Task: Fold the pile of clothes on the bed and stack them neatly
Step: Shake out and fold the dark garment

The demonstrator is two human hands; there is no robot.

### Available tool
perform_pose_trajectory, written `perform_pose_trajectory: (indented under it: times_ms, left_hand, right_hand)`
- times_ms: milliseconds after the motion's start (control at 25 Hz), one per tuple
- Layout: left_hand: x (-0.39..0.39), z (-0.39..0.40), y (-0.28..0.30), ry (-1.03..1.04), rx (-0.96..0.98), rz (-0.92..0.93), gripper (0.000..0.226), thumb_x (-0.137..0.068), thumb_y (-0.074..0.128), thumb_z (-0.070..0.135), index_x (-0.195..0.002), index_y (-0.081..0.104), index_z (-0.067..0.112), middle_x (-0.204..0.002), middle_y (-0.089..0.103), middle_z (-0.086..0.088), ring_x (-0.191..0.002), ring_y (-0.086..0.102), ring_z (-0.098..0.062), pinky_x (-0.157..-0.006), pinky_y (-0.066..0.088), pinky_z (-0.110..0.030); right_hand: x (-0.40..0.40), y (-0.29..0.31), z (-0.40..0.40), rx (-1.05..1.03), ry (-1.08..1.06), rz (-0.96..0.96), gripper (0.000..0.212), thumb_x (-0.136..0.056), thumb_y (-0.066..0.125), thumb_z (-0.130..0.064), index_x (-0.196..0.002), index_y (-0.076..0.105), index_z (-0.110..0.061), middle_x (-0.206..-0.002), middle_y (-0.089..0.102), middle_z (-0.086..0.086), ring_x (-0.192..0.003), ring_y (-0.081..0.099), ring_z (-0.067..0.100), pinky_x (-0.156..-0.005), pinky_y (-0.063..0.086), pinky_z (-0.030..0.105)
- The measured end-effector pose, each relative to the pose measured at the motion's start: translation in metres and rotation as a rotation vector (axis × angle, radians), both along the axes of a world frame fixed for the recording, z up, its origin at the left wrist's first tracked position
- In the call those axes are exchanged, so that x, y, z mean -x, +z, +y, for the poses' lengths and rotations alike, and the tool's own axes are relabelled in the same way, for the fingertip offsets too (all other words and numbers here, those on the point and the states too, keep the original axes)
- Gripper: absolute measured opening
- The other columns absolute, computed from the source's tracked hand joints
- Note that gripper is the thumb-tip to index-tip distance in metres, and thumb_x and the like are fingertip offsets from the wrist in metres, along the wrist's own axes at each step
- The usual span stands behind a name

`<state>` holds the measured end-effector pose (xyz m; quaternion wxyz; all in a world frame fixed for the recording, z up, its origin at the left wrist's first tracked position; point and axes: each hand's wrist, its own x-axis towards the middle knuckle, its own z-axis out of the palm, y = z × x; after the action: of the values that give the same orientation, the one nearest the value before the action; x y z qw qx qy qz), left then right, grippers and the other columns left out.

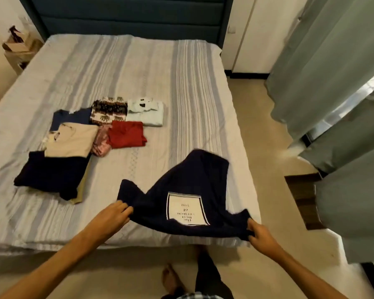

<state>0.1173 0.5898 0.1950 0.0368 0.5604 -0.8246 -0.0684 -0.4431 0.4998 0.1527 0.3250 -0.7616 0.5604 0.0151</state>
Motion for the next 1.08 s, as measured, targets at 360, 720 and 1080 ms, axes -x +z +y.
perform_pose_trajectory:
  times_ms: [360,720,1080]
  left_hand:
    - [-0.013,-0.060,0.068,0.539,0.131,0.429,0.021,-0.087,0.042,0.016,-0.087,0.062,0.011,-0.077,0.064,-0.007,-0.068,0.054,-0.021,-0.065,0.042,-0.037]
    - [-0.008,-0.113,0.213,0.195,0.431,0.249,0.010,-0.088,0.052,0.025,-0.088,0.060,0.018,-0.075,0.056,0.004,-0.061,0.051,-0.019,-0.051,0.040,-0.036]
    - [-0.036,-0.051,0.164,0.050,-0.607,0.481,0.036,-0.100,0.065,0.051,-0.080,0.069,0.021,-0.071,0.062,0.008,-0.066,0.061,-0.006,-0.065,0.043,-0.022]
  right_hand:
    - [-0.047,0.099,-0.123,0.447,-0.264,0.001,0.018,-0.082,0.058,0.008,-0.094,0.064,-0.004,-0.086,0.064,0.014,-0.077,0.062,0.037,-0.067,0.043,0.037]
    - [-0.025,0.200,-0.192,0.510,-0.197,0.360,0.017,-0.070,0.065,0.003,-0.080,0.062,-0.010,-0.079,0.064,0.016,-0.077,0.062,0.038,-0.059,0.042,0.037]
    - [0.043,0.153,-0.082,-0.318,-0.243,-0.091,0.028,-0.092,0.057,-0.016,-0.066,0.065,-0.022,-0.068,0.058,0.004,-0.068,0.054,0.022,-0.070,0.044,0.038]
